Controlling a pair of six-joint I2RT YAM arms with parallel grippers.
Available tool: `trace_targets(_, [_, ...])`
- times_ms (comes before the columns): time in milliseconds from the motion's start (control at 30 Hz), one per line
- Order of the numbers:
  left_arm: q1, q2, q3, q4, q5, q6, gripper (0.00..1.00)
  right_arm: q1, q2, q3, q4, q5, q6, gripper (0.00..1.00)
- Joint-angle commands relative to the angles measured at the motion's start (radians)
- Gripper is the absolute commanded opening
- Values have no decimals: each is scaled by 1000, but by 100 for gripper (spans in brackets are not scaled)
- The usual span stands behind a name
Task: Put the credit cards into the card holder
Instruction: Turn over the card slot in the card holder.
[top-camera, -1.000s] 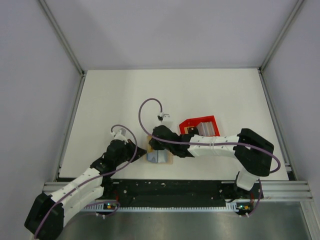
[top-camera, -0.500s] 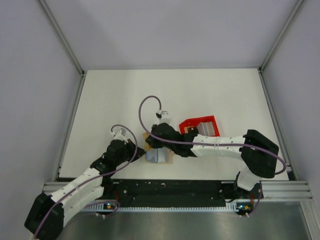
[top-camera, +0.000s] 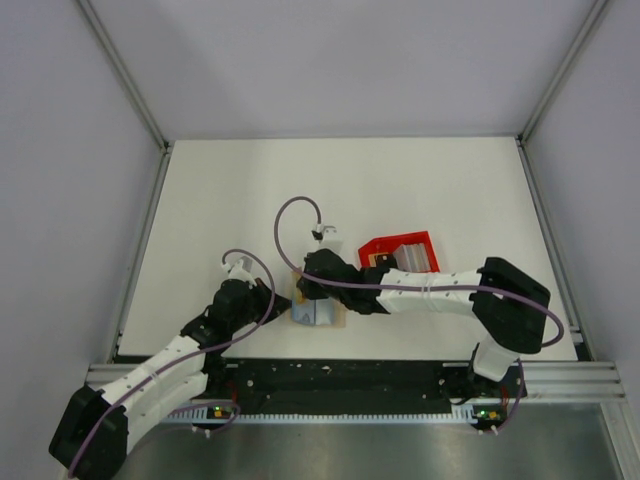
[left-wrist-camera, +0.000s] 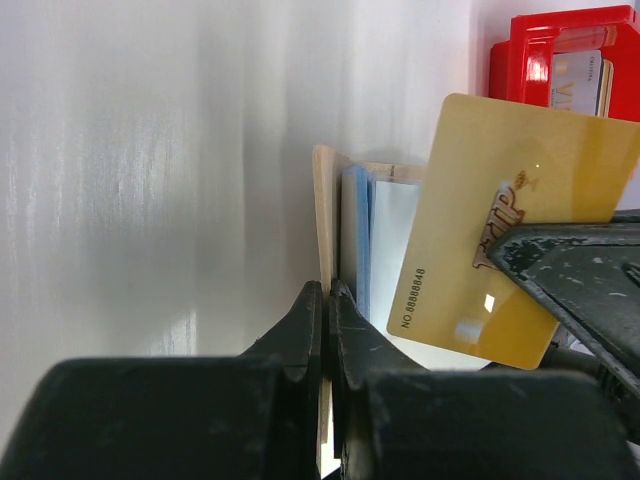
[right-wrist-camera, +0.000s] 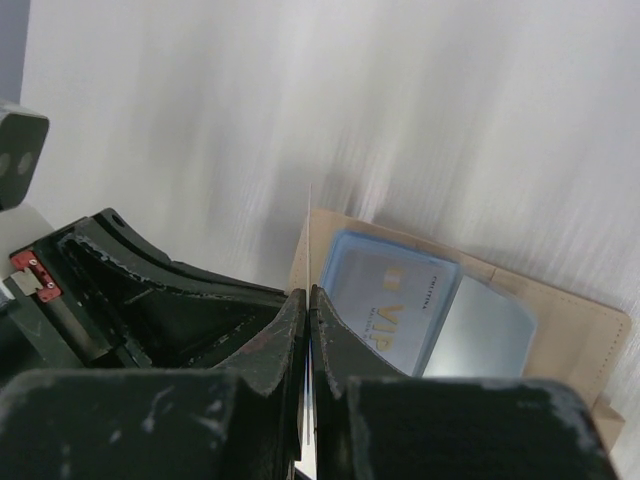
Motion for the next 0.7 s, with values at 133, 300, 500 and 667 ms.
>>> trace_targets(133, [-5,-15,3,31,-11,13,0,12,22,55,18,11,0,0])
trace_targets(300, [-3,-15,2,31,-9,15,0,14,17,54,27,3,2,0])
trace_targets(500, [-5,-14,2,31,-9,15,0,12,20,48,38,5,2,0])
trace_targets(667, [-2,-14,5,31,-9,15,0,12,39,54,30,3,6,0])
